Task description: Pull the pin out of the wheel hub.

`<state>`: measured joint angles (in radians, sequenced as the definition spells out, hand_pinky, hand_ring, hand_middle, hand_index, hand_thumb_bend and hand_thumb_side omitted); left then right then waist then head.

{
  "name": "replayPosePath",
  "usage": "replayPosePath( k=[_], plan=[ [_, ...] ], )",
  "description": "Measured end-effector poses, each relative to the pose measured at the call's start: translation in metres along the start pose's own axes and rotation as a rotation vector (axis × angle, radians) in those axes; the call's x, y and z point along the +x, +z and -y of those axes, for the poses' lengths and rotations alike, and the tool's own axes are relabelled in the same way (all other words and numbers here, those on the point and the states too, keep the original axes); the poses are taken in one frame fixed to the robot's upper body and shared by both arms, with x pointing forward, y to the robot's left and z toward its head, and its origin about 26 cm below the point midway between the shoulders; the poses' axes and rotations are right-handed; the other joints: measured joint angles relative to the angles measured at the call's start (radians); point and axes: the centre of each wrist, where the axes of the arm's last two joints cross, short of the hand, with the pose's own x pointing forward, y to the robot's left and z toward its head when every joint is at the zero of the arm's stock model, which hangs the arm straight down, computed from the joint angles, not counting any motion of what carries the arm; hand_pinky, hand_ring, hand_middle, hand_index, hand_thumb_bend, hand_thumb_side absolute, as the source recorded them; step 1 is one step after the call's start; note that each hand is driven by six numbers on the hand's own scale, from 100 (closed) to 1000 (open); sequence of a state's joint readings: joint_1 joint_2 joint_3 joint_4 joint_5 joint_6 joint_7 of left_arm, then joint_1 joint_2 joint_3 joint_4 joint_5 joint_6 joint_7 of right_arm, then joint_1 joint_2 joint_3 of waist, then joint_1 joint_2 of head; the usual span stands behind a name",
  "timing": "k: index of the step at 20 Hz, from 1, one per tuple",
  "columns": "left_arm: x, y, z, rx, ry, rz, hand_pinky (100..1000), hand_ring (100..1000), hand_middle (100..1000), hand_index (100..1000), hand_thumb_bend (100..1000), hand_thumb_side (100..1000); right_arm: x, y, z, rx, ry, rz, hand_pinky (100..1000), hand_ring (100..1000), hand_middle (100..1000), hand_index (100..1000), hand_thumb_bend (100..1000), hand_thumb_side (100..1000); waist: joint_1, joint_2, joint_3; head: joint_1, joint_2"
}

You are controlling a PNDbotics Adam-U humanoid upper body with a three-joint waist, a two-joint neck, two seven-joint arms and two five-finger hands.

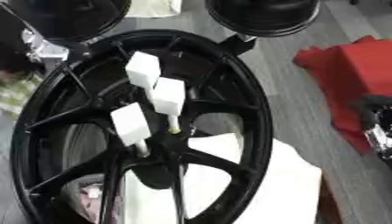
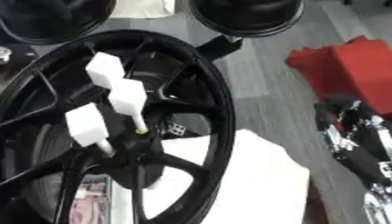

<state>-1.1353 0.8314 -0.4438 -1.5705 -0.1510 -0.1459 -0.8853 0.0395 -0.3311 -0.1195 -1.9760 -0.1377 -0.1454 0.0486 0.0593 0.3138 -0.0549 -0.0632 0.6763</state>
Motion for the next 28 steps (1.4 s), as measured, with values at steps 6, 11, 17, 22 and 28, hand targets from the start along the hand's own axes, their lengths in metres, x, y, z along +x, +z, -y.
replayPosePath(
  k=[6,11,17,22,28],
  plan=[
    [0.001,-0.016,0.001,-0.037,0.018,0.000,914,911,846,935,452,713,0.000,-0.001,-0.001,0.004,-0.002,0.001,980,764,575,736,269,362,0.003,0.000,-0.006,0.006,0.000],
    [0.002,-0.022,-0.001,-0.048,0.005,0.014,929,923,849,941,467,760,0.000,-0.001,-0.001,0.007,-0.003,-0.001,980,765,575,737,266,363,0.006,0.000,-0.006,0.009,0.000],
    [0.002,-0.030,0.000,-0.058,0.015,0.037,933,929,851,947,465,802,0.001,-0.001,-0.001,0.007,-0.004,-0.001,980,764,575,736,265,364,0.006,0.000,-0.007,0.012,-0.001],
    [0.001,-0.036,0.003,-0.069,0.033,0.052,932,934,858,952,460,792,0.001,-0.003,-0.001,0.010,-0.005,0.000,980,764,575,736,266,364,0.007,0.000,-0.009,0.013,-0.001],
    [0.001,-0.038,0.004,-0.075,0.033,0.045,933,943,870,959,470,775,0.001,-0.003,-0.001,0.008,-0.006,-0.002,980,764,574,736,266,364,0.007,0.000,-0.012,0.014,-0.001]
  ],
)
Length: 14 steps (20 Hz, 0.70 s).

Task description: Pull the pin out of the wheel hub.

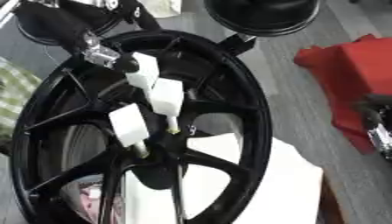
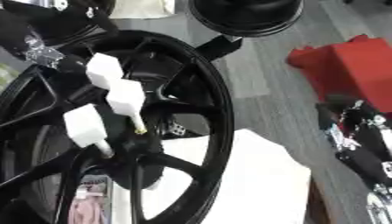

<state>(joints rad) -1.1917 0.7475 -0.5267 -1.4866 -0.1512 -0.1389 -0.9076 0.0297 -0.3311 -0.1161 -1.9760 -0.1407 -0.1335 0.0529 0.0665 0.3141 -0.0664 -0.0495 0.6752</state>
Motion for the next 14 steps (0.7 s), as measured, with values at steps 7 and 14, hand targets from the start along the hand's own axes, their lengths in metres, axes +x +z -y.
replayPosePath(
  k=[7,14],
  plan=[
    [0.001,-0.010,0.007,-0.039,-0.034,-0.016,943,958,884,962,463,714,0.000,-0.001,0.000,-0.001,-0.003,0.001,980,764,574,736,265,365,0.002,0.000,-0.002,0.004,0.000],
    [-0.006,-0.016,0.015,-0.066,-0.061,-0.039,935,953,876,959,444,724,0.000,-0.001,0.000,-0.001,-0.004,0.001,981,764,574,736,264,365,0.002,0.002,-0.008,0.008,0.000]
  ],
)
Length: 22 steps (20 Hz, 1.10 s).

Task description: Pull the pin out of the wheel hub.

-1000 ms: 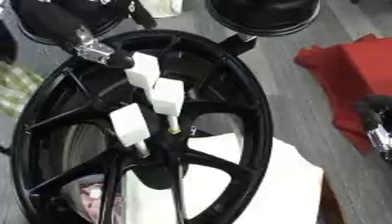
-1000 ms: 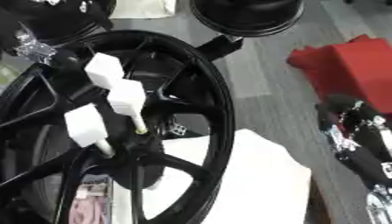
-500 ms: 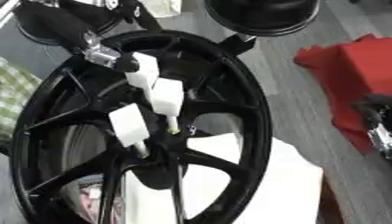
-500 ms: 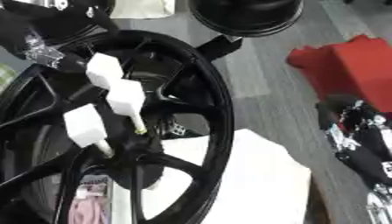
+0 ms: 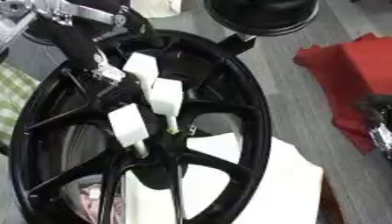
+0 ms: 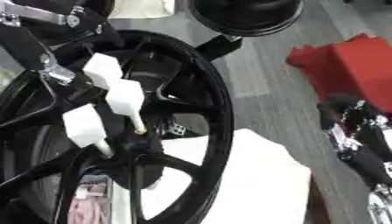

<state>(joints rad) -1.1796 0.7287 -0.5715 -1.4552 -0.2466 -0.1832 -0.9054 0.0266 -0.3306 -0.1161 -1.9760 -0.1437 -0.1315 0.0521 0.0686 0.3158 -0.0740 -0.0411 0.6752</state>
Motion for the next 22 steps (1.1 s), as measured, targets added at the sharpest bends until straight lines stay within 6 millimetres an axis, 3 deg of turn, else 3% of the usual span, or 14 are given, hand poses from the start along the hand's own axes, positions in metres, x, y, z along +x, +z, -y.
replayPosePath(
  k=[8,13,22],
  plan=[
    [-0.0036,-0.0034,0.0030,-0.009,-0.017,-0.018,927,947,871,943,441,711,0.0001,-0.0001,0.0000,-0.002,0.000,-0.001,981,764,573,736,265,364,0.000,0.005,-0.002,-0.001,-0.001],
    [-0.0051,-0.0033,0.0036,-0.012,-0.030,-0.033,920,939,857,939,429,693,0.0001,-0.0002,0.0000,-0.002,-0.001,-0.001,981,764,573,736,266,365,0.000,0.005,-0.002,-0.015,-0.018],
    [-0.0079,-0.0027,0.0057,-0.009,-0.047,-0.042,898,916,825,921,393,618,0.0001,-0.0004,-0.0004,-0.005,-0.002,-0.001,982,765,573,736,264,367,0.000,0.008,-0.002,-0.024,-0.028]
  ],
)
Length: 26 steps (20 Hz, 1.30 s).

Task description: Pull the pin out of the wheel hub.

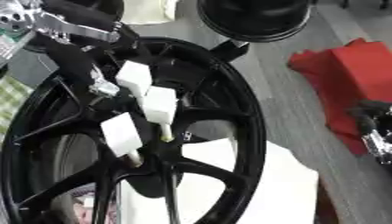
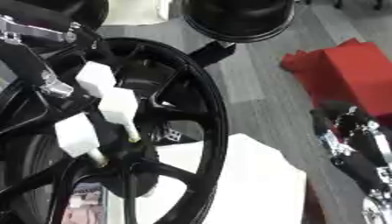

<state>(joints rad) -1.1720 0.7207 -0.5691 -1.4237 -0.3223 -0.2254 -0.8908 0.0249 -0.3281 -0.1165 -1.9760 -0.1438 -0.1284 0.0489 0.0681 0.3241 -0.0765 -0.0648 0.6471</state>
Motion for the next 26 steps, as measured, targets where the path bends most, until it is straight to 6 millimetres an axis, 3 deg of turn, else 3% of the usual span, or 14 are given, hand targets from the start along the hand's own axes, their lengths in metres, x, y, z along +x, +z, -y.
replayPosePath(
  k=[12,14,18,26],
  plan=[
    [-0.0021,-0.0014,0.0005,0.018,0.002,0.009,866,866,763,866,311,524,0.0004,-0.0016,-0.0013,-0.006,-0.006,0.003,983,764,572,736,263,369,0.000,0.005,-0.002,0.000,-0.005],
    [-0.0021,-0.0014,0.0005,0.020,0.003,0.012,848,827,713,825,288,471,0.0004,-0.0016,-0.0013,-0.008,-0.006,0.002,983,764,572,736,262,370,0.000,0.006,-0.003,0.001,-0.008],
    [-0.0015,-0.0024,0.0003,0.025,0.003,0.019,826,778,634,754,261,454,0.0004,-0.0017,-0.0014,-0.010,-0.007,0.001,984,764,572,736,261,370,0.001,0.009,-0.004,0.001,-0.009],
    [-0.0010,-0.0034,0.0004,0.029,0.016,0.036,753,665,498,588,100,366,0.0005,-0.0018,-0.0013,-0.017,-0.007,0.000,985,764,572,736,261,371,0.001,0.011,-0.004,0.001,-0.009]
  ],
)
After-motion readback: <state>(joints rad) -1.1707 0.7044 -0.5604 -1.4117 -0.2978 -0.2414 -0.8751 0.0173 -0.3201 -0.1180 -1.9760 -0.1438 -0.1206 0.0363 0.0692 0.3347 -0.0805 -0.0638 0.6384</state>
